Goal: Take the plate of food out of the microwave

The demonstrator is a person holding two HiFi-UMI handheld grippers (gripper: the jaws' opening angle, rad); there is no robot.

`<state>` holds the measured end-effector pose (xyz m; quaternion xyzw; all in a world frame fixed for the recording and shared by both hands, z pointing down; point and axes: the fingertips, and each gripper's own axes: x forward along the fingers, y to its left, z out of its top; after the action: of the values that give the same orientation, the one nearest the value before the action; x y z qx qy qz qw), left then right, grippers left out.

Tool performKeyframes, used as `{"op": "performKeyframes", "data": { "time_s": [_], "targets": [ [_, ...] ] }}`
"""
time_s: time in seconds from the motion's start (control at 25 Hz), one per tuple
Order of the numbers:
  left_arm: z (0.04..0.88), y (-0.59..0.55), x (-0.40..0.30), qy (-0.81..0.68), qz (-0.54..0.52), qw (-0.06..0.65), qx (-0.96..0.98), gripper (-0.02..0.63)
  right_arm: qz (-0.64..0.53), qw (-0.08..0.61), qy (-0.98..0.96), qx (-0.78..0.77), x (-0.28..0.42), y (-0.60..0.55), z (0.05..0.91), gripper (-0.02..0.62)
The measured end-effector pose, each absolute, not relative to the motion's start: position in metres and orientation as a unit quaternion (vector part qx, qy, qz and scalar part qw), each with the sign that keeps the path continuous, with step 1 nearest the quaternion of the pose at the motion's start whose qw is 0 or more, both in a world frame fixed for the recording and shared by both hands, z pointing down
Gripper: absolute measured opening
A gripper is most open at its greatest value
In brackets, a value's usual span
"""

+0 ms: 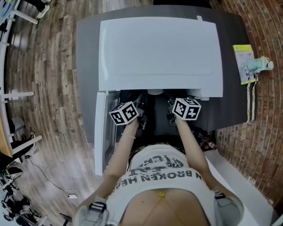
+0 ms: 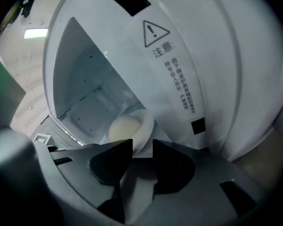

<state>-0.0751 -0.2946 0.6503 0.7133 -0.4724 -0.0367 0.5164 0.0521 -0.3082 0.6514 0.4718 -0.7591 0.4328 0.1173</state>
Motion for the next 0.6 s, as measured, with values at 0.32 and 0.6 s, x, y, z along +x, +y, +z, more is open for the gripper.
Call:
{"op": "performKeyframes", "data": {
  "time_s": [0.32,0.6],
  "targets": [
    [0.653,-0.303,-0.063,-0.44,-0.092,0.558,0.698,0.137,0.495,0.058,-0.739,0.453,0.048,-0.316,0.652,0.101],
    [0.656,-0.308,-0.068,-0.439,-0.119,0.57,0.684,0.067,0.535,0.009,-0.721,0.441,0.045,-0.316,0.655,0.066]
  ]
}}
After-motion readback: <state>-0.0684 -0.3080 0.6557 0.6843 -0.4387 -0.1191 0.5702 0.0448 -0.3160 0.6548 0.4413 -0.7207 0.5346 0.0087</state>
